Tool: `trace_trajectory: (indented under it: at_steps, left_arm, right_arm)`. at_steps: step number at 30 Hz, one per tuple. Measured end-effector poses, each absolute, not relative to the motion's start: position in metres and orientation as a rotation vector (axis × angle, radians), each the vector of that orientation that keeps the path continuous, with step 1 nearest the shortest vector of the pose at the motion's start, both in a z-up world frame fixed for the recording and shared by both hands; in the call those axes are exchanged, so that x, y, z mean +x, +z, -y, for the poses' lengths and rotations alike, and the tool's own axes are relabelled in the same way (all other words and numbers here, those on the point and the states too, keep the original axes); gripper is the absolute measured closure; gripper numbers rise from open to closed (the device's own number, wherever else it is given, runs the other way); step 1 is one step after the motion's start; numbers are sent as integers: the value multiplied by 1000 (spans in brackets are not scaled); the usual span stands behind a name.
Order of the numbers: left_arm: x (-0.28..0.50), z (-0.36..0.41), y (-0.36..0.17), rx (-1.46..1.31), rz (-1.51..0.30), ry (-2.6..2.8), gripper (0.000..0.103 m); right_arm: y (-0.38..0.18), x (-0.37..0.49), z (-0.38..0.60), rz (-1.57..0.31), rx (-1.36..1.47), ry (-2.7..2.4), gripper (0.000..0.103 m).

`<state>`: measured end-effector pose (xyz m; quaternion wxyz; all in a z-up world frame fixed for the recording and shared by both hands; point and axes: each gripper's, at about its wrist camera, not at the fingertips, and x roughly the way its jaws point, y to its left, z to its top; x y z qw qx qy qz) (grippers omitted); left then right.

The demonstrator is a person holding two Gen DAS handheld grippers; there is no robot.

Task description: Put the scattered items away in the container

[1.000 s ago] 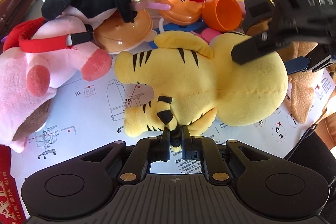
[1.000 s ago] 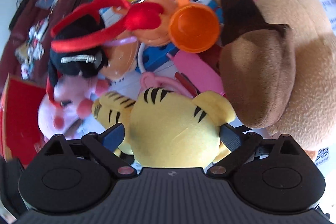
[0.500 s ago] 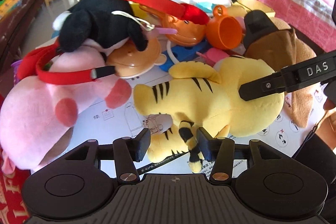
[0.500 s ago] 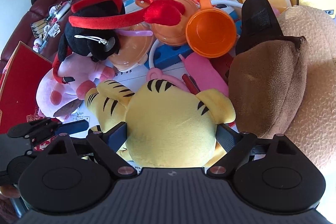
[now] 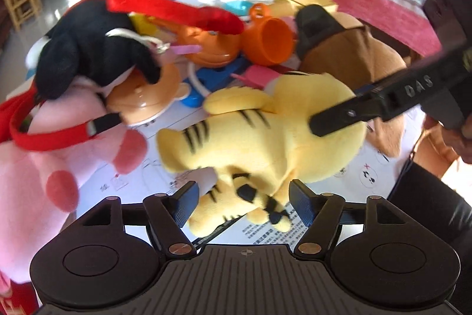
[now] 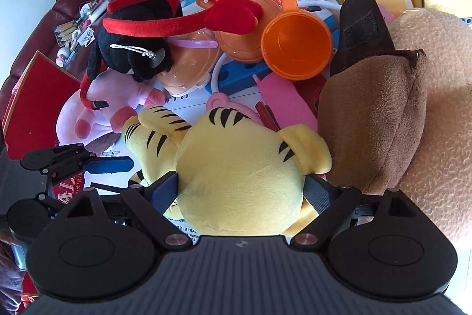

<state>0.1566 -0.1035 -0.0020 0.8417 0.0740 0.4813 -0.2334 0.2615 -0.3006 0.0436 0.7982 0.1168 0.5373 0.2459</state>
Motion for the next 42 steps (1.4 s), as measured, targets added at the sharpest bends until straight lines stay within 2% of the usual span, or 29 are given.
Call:
trace_trajectory:
  at_steps: [7, 8, 11, 13, 19, 23, 24, 25, 26, 29, 34, 42]
  left_arm:
    - [168, 129, -31, 238, -1075, -502, 21]
    - [164, 132, -34, 270, -1061, -497, 30]
    - [156, 133, -33, 304, -1025, -474, 37]
    - [152, 129, -29, 275, -1023, -465, 38]
    - [140, 133, -26, 278, -1023, -436, 37]
    - [142, 126, -25, 206, -1071, -440, 31]
    - [142, 123, -25, 176, -1077, -437, 25]
    - [142, 118, -24, 146, -1078, -430, 23]
    - [142, 115, -23, 116, -1075, -421, 34]
    - [141, 115, -23, 94, -1085, -378, 38]
    - [138, 129, -20, 158, -1091, -297, 40]
    - [127, 133, -2, 190, -1036, -253, 40]
  right_arm:
    - [44, 258, 297, -1152, 216, 575, 12]
    - [45, 258, 297, -1150, 212, 577, 11]
    - [45, 258, 297, -1156, 214, 574, 11]
    - [45, 260, 299, -1180, 236, 568, 11]
    - [53, 256, 302, -1238, 284, 539, 13]
    - [56, 256, 297, -1233, 252, 549, 18]
    - [57, 256, 295, -1227, 242, 554, 18]
    - [56, 255, 293, -1226, 241, 559, 18]
    - [55, 255, 293, -1226, 243, 562, 18]
    - [55, 252, 292, -1218, 240, 558, 19]
    - [67, 240, 279, -1179, 140, 565, 22]
    - [85, 231, 281, -1143, 145, 572, 22]
